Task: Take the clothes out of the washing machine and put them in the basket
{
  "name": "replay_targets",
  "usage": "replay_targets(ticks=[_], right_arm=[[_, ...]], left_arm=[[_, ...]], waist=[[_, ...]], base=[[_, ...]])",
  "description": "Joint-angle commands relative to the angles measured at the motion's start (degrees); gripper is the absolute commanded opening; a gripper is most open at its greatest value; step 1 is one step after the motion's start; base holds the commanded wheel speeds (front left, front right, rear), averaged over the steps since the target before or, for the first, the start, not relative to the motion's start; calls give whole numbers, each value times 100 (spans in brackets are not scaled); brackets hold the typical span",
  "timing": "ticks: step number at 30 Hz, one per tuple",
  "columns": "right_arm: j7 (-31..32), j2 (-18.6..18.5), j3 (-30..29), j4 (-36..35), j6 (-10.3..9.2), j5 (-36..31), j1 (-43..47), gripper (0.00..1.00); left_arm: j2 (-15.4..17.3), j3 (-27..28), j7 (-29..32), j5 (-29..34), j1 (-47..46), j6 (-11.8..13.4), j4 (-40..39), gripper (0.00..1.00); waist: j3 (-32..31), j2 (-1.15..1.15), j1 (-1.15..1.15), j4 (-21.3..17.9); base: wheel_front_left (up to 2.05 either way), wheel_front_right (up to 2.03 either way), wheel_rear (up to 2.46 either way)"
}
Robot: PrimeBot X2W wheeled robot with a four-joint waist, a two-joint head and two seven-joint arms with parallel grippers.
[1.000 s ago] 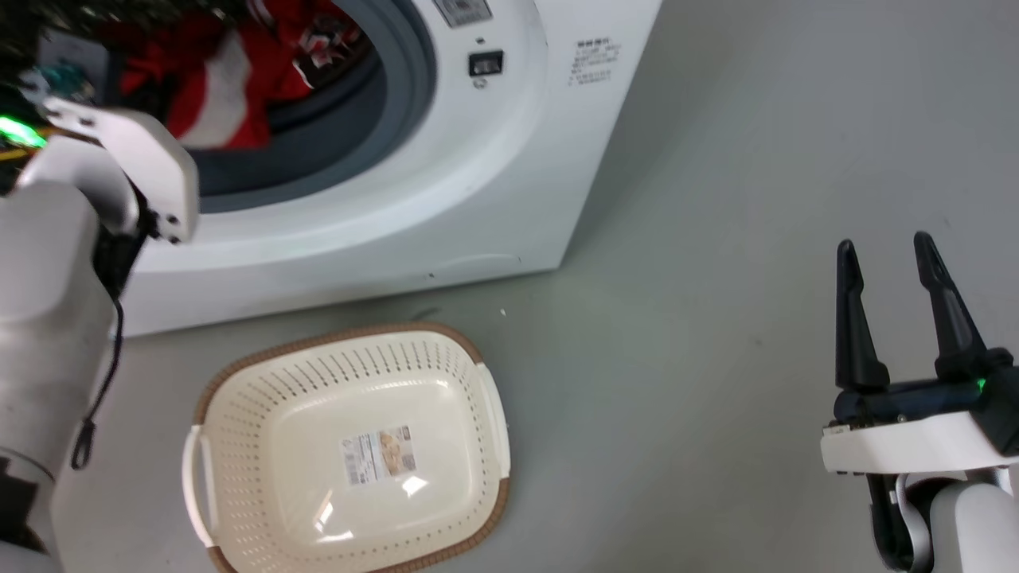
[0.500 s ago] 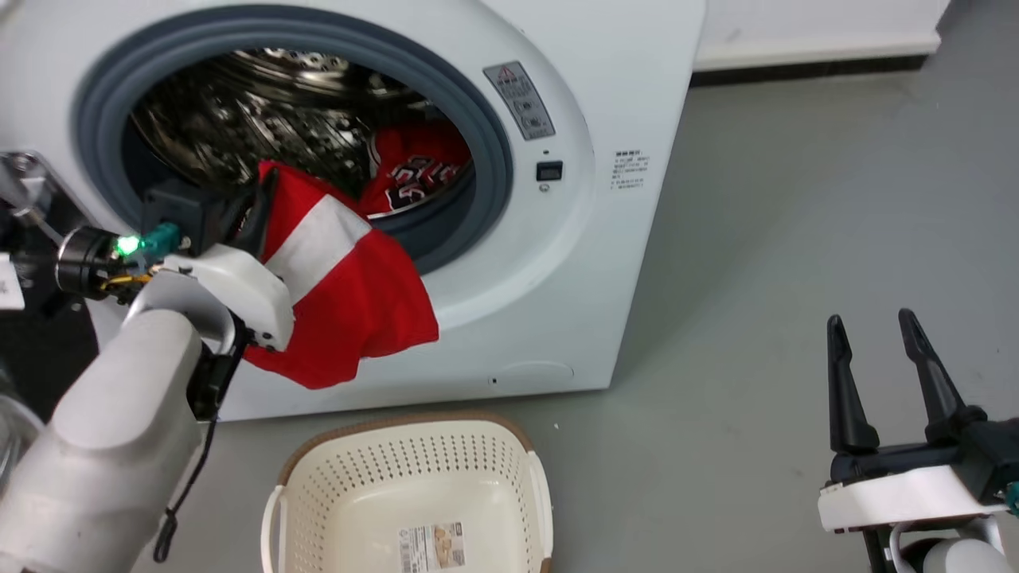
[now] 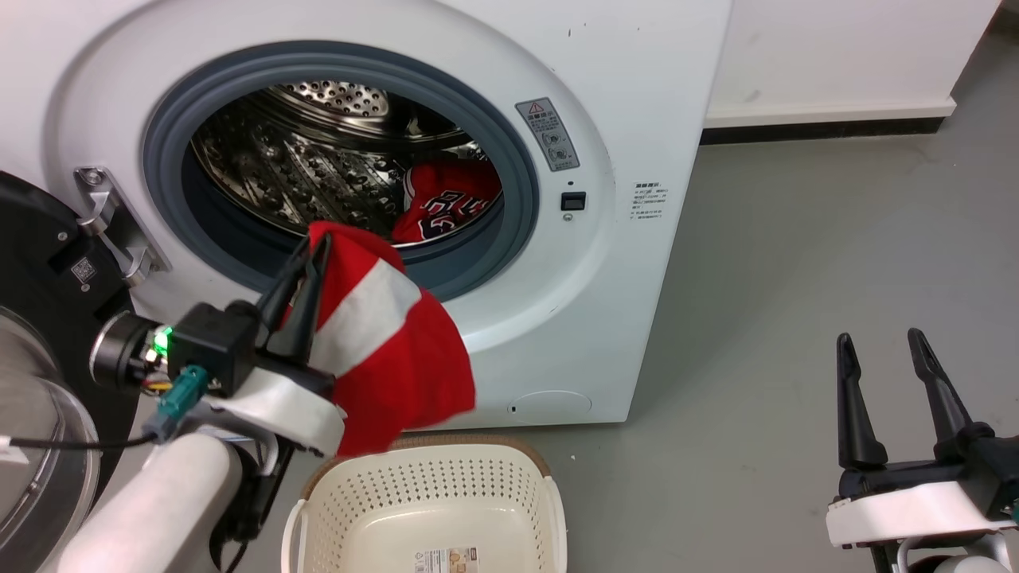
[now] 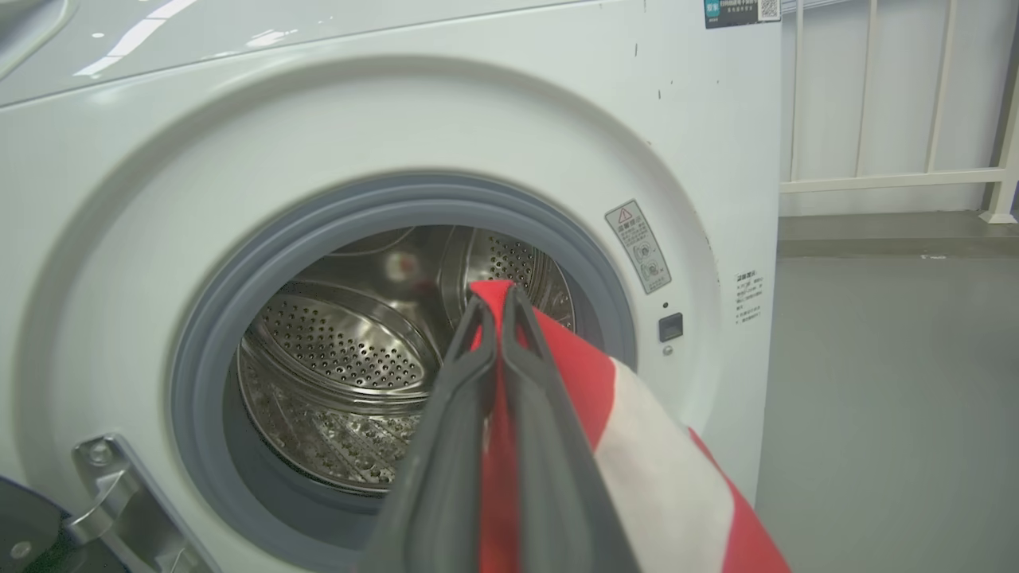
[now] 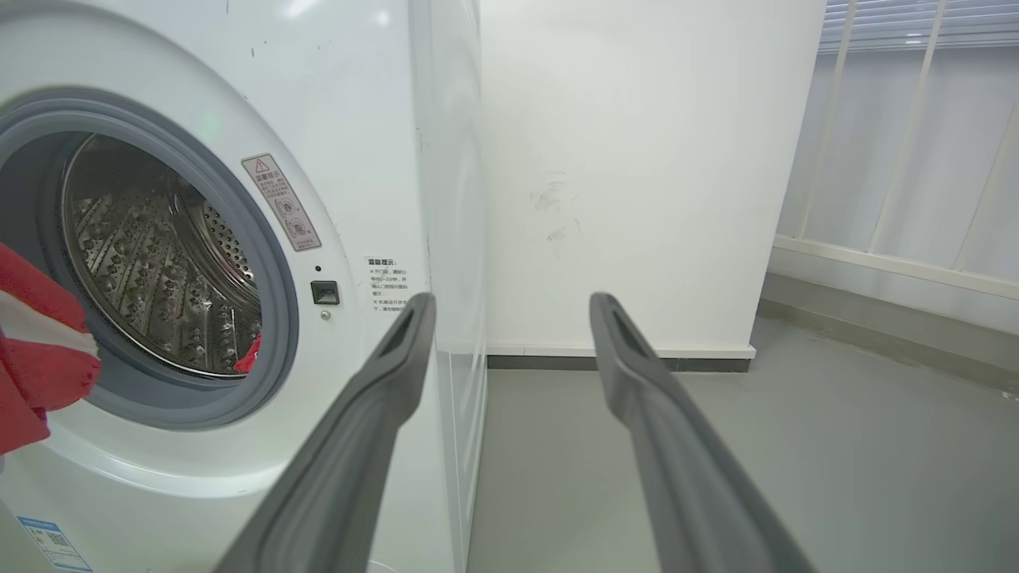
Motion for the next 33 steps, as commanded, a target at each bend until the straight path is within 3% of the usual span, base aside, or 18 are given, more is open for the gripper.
replay_targets(ticks=[1, 5, 11, 28, 33], right_arm=[[-14, 7, -2, -37, -8, 16, 47, 100], [-14, 7, -23, -72, -8, 7, 44, 100], [-14, 7, -56, -136, -8, -48, -143, 100], [-14, 9, -87, -508, -8, -297, -843, 100], [-14, 9, -68, -559, -8, -209, -988, 100]], left_arm=[[60, -27, 59, 17, 166, 69, -192, 0], [105, -146, 171, 9, 381, 95, -321, 0], [-3, -514, 286, 20, 615, -91, 39, 0], [-836, -1126, 99, 272, -390, -1068, 3423, 0], [-1029, -1288, 35, 481, -825, -1233, 4328, 0]], waist=[[76, 0, 1, 30], [226, 0, 1, 54], [630, 0, 1, 67], [2565, 0, 1, -356], [3066, 0, 1, -558]], base=[[0, 0, 0], [0, 0, 0], [0, 0, 0], [0, 0, 0], [0, 0, 0]])
